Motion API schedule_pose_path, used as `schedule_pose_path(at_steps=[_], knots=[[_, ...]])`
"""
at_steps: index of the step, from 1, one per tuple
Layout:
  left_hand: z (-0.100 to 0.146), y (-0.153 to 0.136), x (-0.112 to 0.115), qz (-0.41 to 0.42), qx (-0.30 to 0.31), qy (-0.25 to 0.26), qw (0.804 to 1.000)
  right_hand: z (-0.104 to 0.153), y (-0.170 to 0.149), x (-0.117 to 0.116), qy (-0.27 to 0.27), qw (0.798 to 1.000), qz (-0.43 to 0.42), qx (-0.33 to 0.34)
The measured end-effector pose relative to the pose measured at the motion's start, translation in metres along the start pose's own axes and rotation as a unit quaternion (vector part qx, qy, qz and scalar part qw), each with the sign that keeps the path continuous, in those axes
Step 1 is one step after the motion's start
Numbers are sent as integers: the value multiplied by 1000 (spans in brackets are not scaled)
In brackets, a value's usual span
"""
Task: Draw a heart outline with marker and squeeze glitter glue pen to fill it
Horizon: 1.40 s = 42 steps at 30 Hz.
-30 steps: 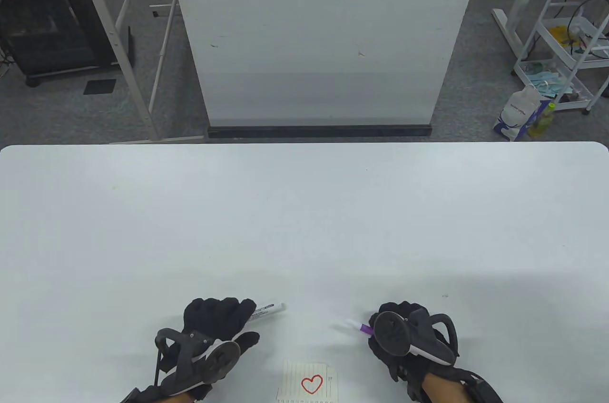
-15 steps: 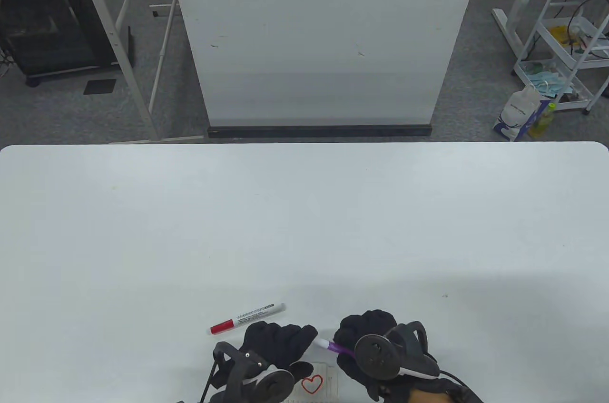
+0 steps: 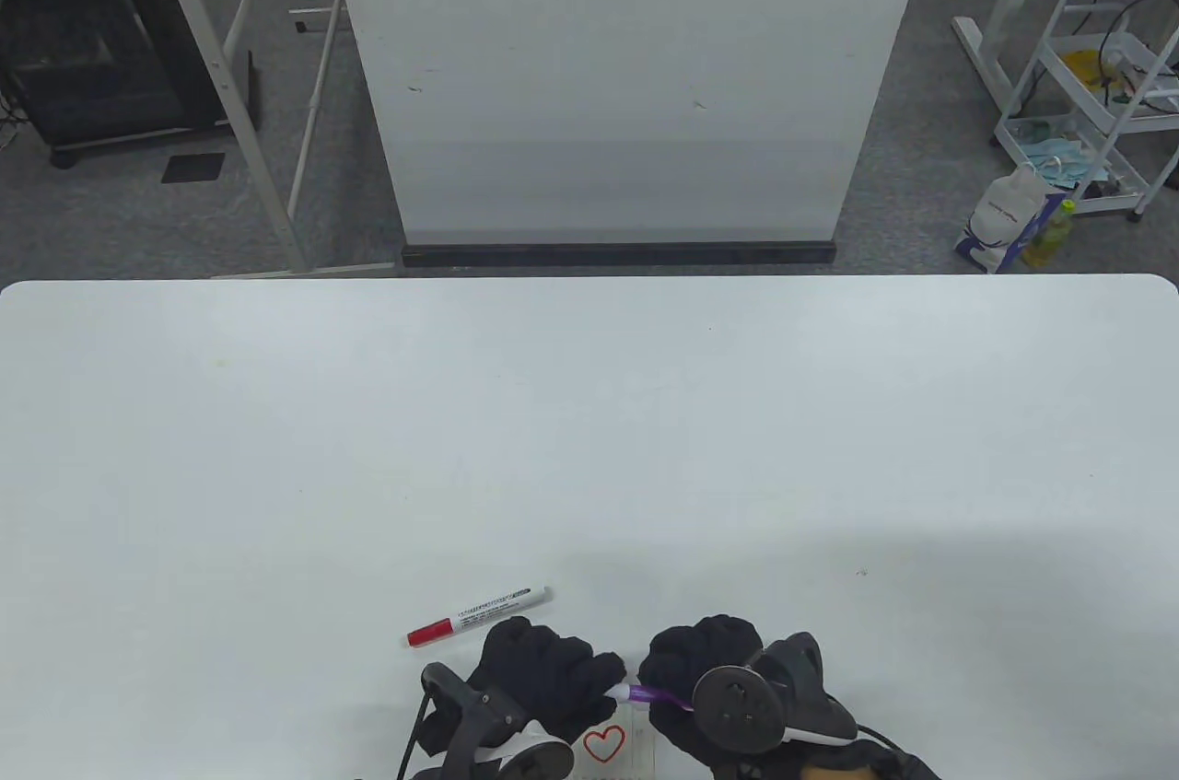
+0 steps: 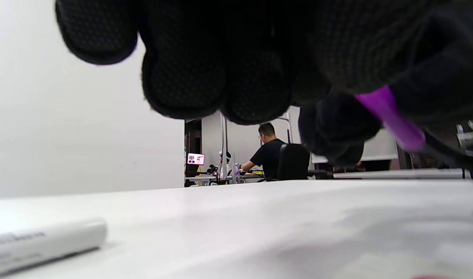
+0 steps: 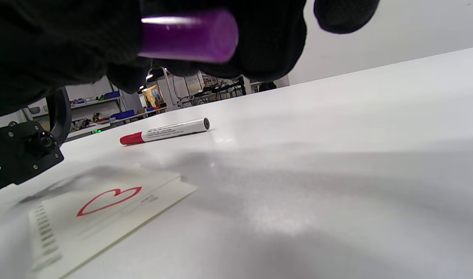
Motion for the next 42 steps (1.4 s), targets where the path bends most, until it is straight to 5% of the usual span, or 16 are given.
schedule_pose_path(at_steps=[11, 20, 31, 36, 42], knots=[[7, -11, 17, 110, -27, -87, 990, 3, 5, 3, -25, 999, -23, 6], [4, -11, 1, 91, -2, 7, 996, -1, 2, -4, -16, 998, -60, 7], [6, -10, 12, 94, 4, -58, 994, 2, 3, -4, -23, 998, -63, 19], [4, -12, 1, 89, -3, -5, 996, 1, 3, -5, -21, 998, -58, 17], [5, -8, -2, 73, 7, -9, 997, 1, 2, -5, -21, 997, -76, 13]])
Point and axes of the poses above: the tracker on the back of each hand, its own y axis roughly to the thumb side, its own z axis roughly from the fingertips to the wrist, x = y × z, the point moved 4 cm from there along -z, roughly from the wrist to the fingertips, and after that the axes turned 9 degrees about y, right-handed, at the moved point
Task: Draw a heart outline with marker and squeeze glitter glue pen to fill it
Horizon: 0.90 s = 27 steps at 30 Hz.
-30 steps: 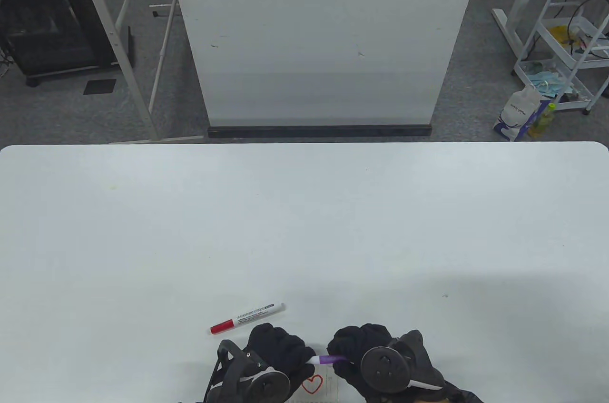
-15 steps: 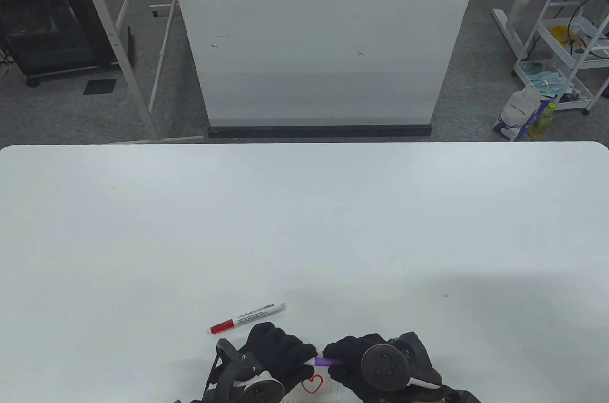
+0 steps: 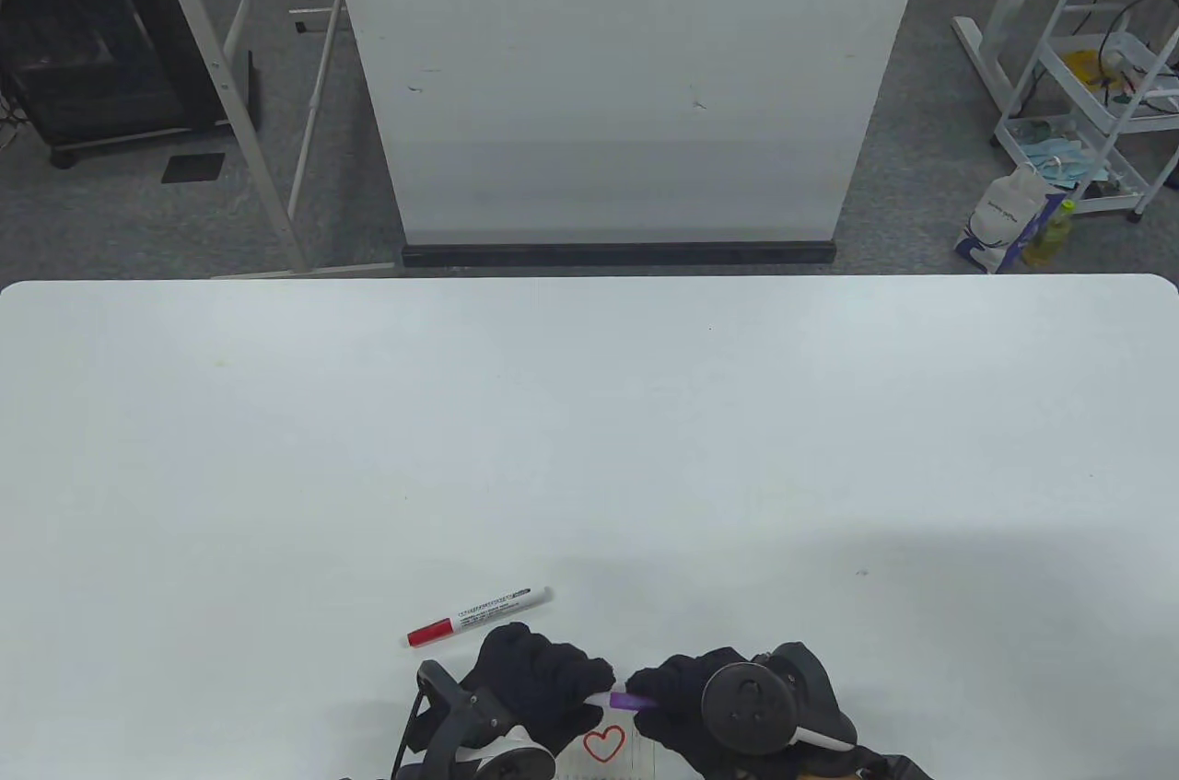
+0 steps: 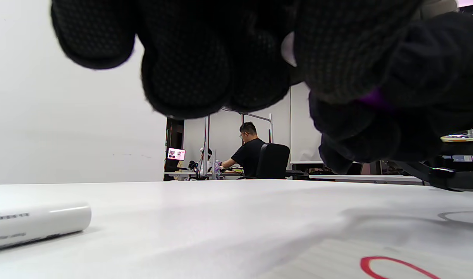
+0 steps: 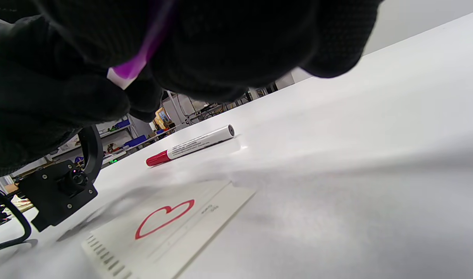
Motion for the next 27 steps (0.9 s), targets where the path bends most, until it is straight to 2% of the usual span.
schedule_pose_path(at_steps=[6, 13, 21, 27], knots=[[2, -3, 11, 35, 3, -43, 998, 1, 1, 1, -10, 1000, 1, 0], [0, 0, 10, 59, 3, -39, 997, 2, 1, 1, -11, 1000, 1, 5], [-1, 0, 0, 37, -3, 9, 999, 1, 0, -1, -5, 1000, -11, 5], [0, -1, 7, 47, -2, -24, 999, 1, -1, 0, -7, 1000, -17, 7]])
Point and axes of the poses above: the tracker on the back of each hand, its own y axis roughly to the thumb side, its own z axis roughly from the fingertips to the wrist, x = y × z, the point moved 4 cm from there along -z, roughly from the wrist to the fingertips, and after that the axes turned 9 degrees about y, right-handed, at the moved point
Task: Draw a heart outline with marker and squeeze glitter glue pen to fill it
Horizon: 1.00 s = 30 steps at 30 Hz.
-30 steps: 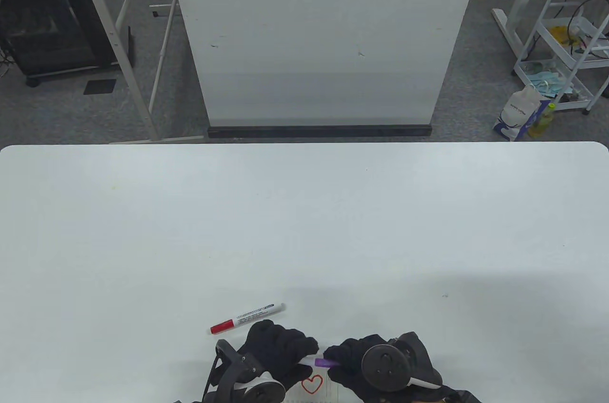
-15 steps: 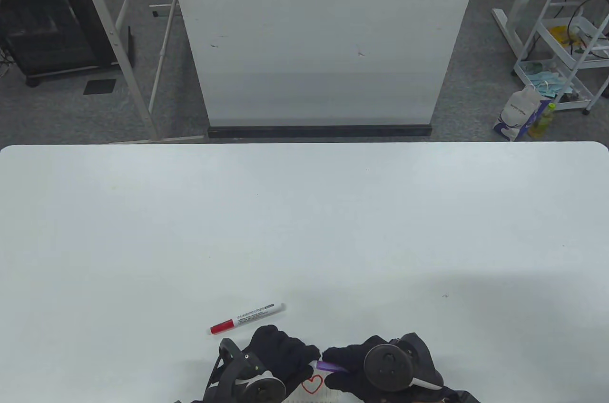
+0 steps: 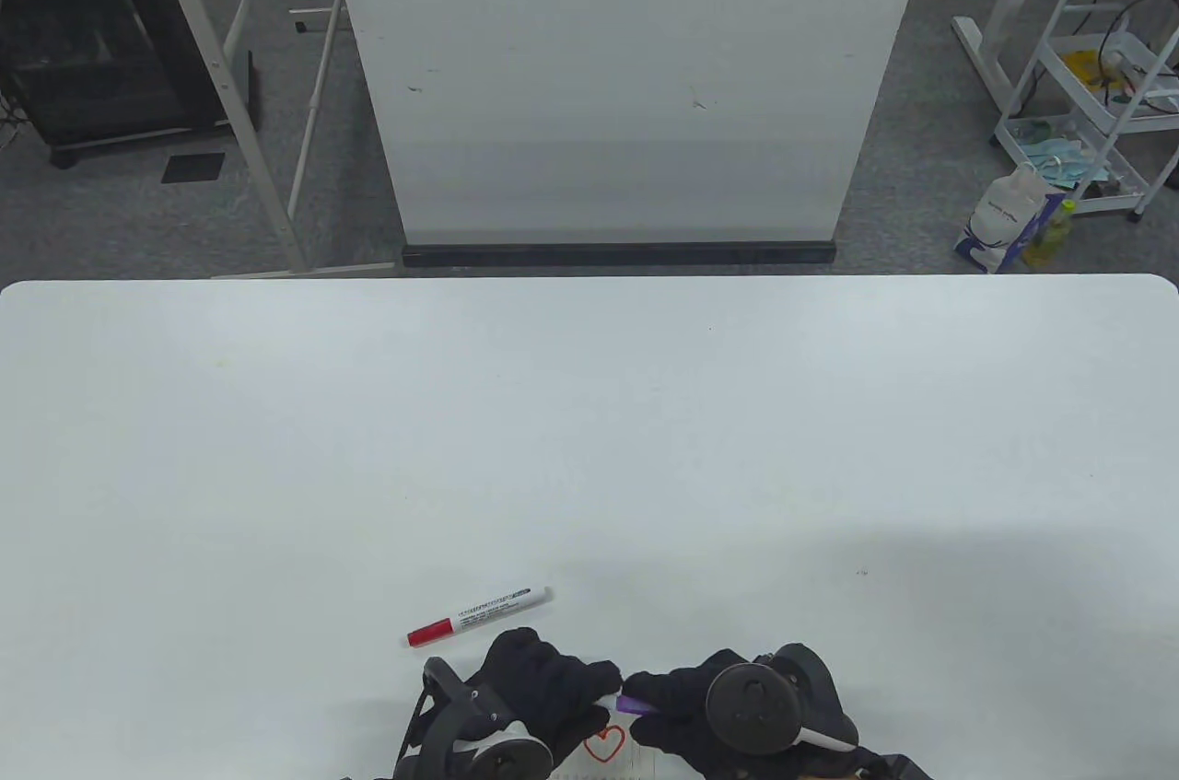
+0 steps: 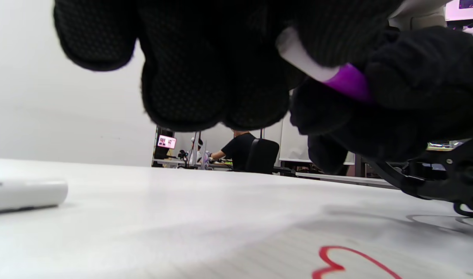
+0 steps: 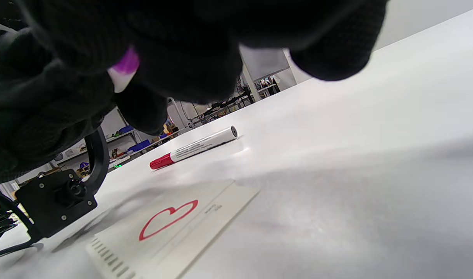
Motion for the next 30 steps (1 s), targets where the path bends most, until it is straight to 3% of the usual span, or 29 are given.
schedule_pose_path(at_steps=[10, 19, 30], knots=[[-1, 4, -6, -28, -7, 25, 999, -1, 0, -3, 9, 1000, -13, 0], [1, -1, 3, -2, -10, -15, 1000, -2, -1, -2, 8, 1000, -20, -1], [0, 4, -5, -23, -4, 19, 1000, -2, -2, -4, 15, 999, -33, 1]])
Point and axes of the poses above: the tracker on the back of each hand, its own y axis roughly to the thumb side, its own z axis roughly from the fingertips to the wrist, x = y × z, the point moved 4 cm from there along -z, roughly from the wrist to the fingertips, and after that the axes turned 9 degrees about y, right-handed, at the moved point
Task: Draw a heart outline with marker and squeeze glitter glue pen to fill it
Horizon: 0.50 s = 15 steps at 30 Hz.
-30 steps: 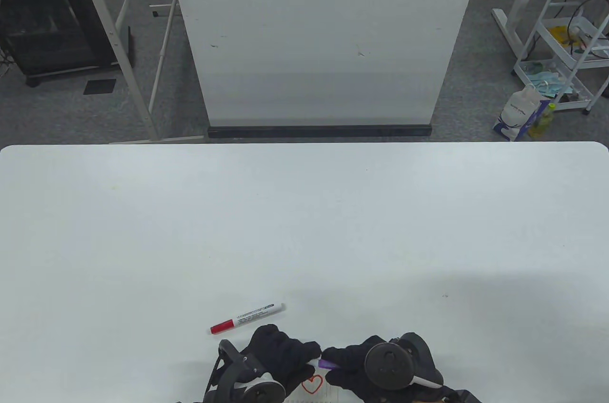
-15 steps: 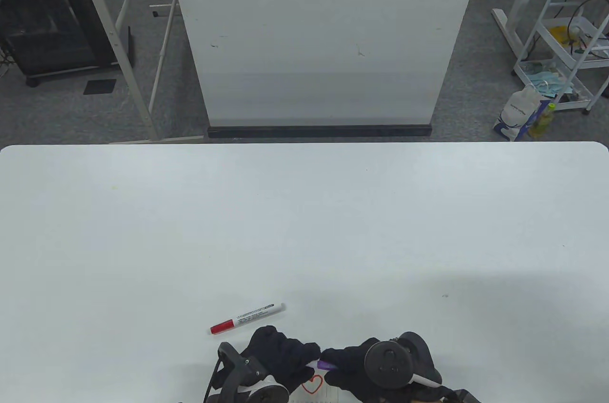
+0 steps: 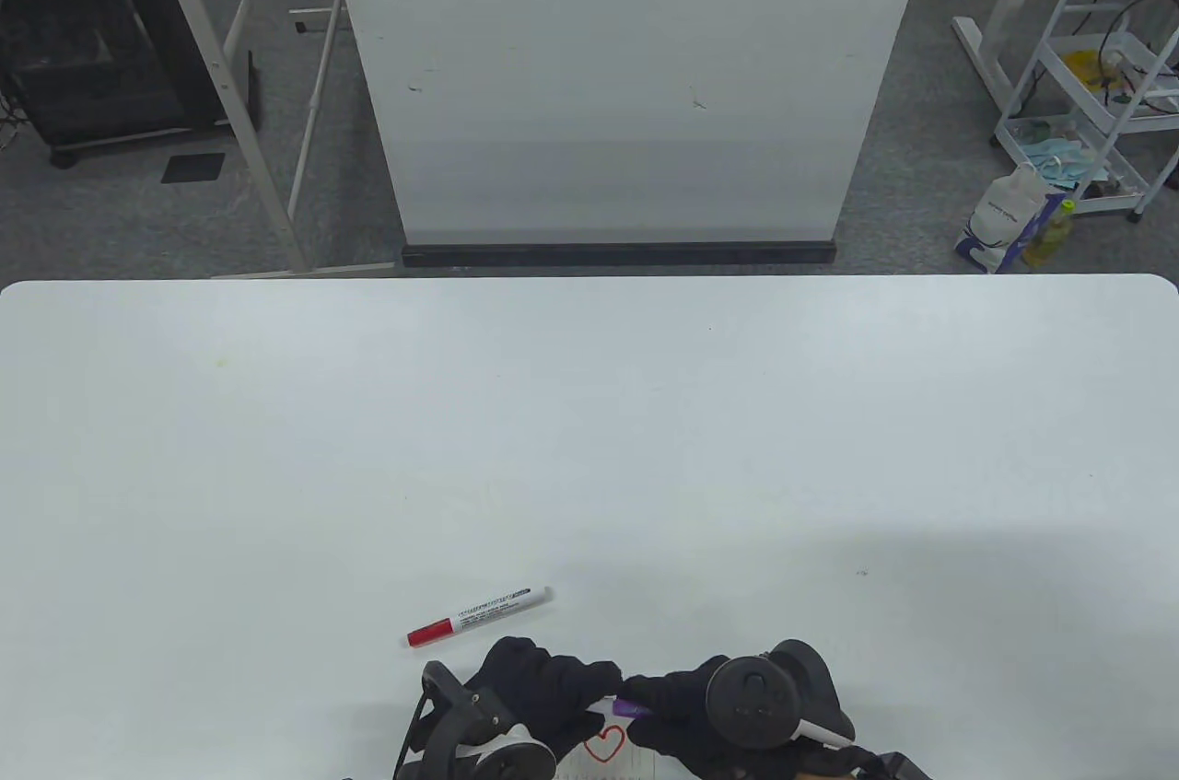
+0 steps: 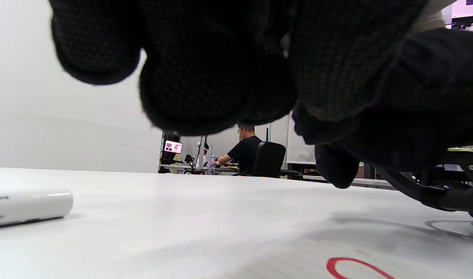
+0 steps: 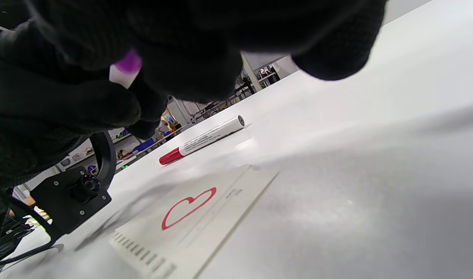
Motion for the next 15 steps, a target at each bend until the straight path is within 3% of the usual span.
schedule_pose_path(at_steps=[9, 15], knots=[[1, -5, 7, 26, -8, -35, 999, 0, -2, 2, -6, 1000, -2, -3], [1, -2, 2, 5, 1, -8, 1000, -1, 0, -1, 5, 1000, -2, -1]])
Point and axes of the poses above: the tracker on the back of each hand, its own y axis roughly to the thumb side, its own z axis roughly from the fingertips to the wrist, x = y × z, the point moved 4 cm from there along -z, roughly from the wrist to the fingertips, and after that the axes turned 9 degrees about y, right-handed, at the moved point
